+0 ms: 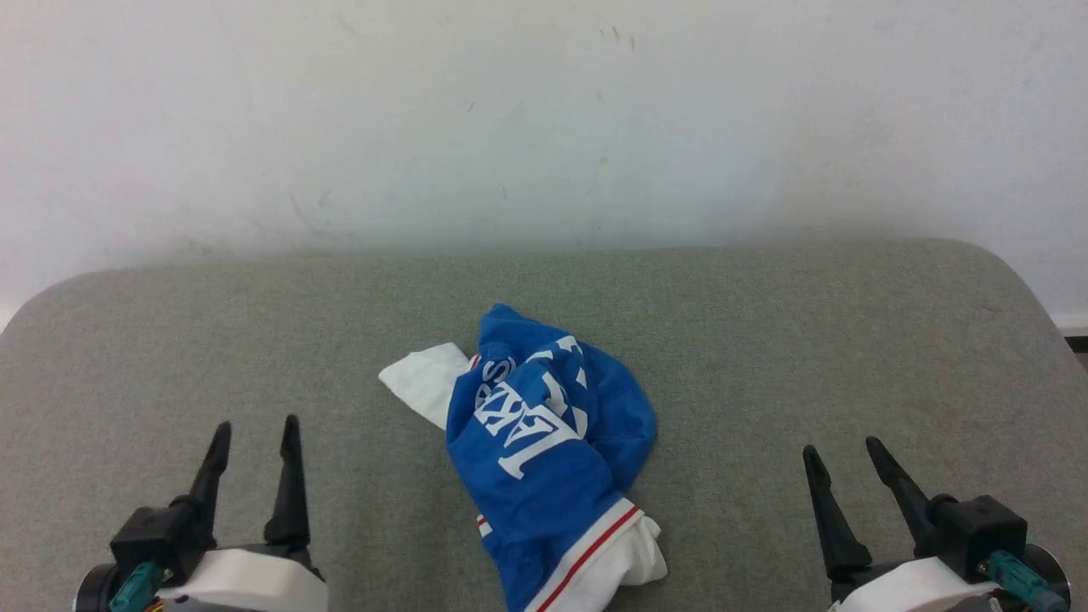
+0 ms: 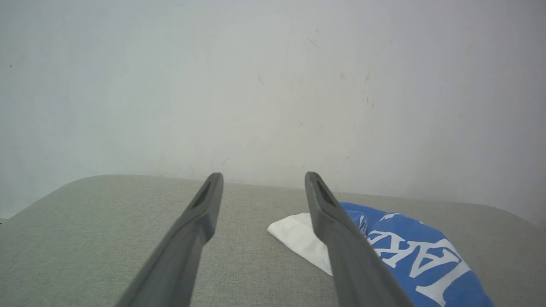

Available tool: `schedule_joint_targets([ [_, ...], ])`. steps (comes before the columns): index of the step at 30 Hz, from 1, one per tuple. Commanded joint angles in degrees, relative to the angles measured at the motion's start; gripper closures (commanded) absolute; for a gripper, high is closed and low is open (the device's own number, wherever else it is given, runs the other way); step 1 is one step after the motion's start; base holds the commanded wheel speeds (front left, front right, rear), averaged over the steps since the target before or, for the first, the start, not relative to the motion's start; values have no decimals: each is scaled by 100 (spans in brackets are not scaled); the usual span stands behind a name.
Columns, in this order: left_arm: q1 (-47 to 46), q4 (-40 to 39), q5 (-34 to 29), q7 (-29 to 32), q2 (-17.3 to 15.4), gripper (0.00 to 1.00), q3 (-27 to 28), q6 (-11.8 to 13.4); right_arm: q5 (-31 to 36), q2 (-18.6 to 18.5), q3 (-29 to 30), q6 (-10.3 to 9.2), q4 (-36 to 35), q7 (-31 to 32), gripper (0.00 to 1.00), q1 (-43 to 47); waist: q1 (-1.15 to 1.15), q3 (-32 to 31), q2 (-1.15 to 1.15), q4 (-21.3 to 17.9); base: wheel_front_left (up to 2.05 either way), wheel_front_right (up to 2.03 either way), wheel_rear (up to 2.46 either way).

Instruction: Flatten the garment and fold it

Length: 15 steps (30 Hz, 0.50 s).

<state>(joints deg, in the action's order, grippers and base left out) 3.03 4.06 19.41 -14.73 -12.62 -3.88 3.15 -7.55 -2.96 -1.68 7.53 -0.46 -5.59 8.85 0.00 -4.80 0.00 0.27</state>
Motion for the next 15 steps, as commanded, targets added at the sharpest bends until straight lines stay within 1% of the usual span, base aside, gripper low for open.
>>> schedule_joint_targets([
  [1, 108, 54, -27, -19, -71, 0, 61, 19, 42, 8, 13, -4, -32, 22, 0, 89, 0, -10, 0, 26, 0, 0, 0],
  [4, 237, 159, 74, 140, -245, 0, 191, -16, 77, 8, 28, -4, -17, 153, 0, 112, 0, -15, 0, 95, 0, 0, 0],
  [8, 299, 183, 214, 362, -341, 0, 222, -98, 102, 8, -89, -4, 173, 653, 0, 79, 0, 12, 0, 235, 0, 0, 0],
  [12, 283, 152, 319, 478, -314, 0, 148, -181, -97, 8, -494, -4, 492, 1541, 0, -65, 0, 84, 0, 383, 0, 0, 0],
  [15, 254, 115, 350, 487, -246, 0, 81, -188, -250, 8, -743, -4, 757, 2166, 0, -285, 0, 164, 0, 487, 0, 0, 0],
])
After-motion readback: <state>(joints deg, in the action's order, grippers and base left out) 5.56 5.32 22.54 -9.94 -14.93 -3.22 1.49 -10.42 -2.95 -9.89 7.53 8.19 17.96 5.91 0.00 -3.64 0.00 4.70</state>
